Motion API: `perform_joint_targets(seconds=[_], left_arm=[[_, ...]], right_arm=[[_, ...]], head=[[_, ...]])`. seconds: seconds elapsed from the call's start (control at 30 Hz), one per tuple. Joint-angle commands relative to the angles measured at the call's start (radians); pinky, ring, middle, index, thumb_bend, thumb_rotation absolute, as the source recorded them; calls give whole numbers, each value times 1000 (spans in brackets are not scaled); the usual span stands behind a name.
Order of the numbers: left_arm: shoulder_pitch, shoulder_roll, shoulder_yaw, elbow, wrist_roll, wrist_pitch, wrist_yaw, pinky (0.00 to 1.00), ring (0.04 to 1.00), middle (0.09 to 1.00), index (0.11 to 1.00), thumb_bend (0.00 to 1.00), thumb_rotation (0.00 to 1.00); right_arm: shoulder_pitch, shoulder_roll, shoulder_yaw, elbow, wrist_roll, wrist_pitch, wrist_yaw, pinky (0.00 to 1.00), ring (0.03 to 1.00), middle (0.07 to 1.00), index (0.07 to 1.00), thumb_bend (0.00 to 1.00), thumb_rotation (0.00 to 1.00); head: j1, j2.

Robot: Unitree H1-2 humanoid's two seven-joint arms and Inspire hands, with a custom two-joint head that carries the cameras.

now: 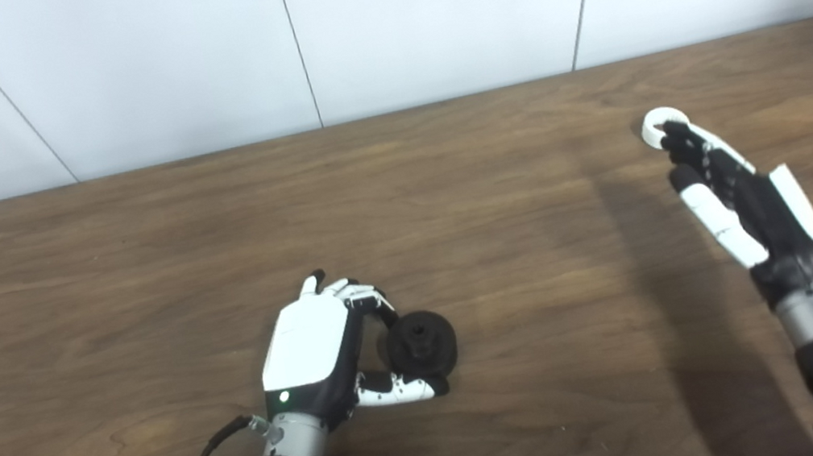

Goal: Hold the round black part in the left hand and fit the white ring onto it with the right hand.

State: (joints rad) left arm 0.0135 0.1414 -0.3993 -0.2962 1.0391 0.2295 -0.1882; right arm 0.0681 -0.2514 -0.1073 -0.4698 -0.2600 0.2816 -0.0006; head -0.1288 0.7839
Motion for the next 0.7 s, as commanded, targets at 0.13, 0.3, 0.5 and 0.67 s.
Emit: perform_joint_targets(seconds=[0.13,0.3,0.5,0.67], left_arm=[[1,20,9,3,3,8,-40,1000,865,754,482,524,53],[3,31,21,5,-3,0,-45,1000,874,759,482,524,53],[5,37,26,10,-17,-7,-41,1000,872,757,481,524,53],[9,38,27,11,-21,-11,-33,1000,869,754,481,524,52]], right_arm=[[-98,-96,-3,-10,-134,55,17,702,805,848,846,527,606],[-182,-172,21,82,-224,78,44,818,884,894,843,674,463],[-294,-250,52,242,-283,85,77,886,937,923,839,731,339],[-374,-288,71,382,-294,83,79,846,945,927,829,763,287]], head=[[-45,0],[-73,-3],[-91,-7],[-97,-14]])
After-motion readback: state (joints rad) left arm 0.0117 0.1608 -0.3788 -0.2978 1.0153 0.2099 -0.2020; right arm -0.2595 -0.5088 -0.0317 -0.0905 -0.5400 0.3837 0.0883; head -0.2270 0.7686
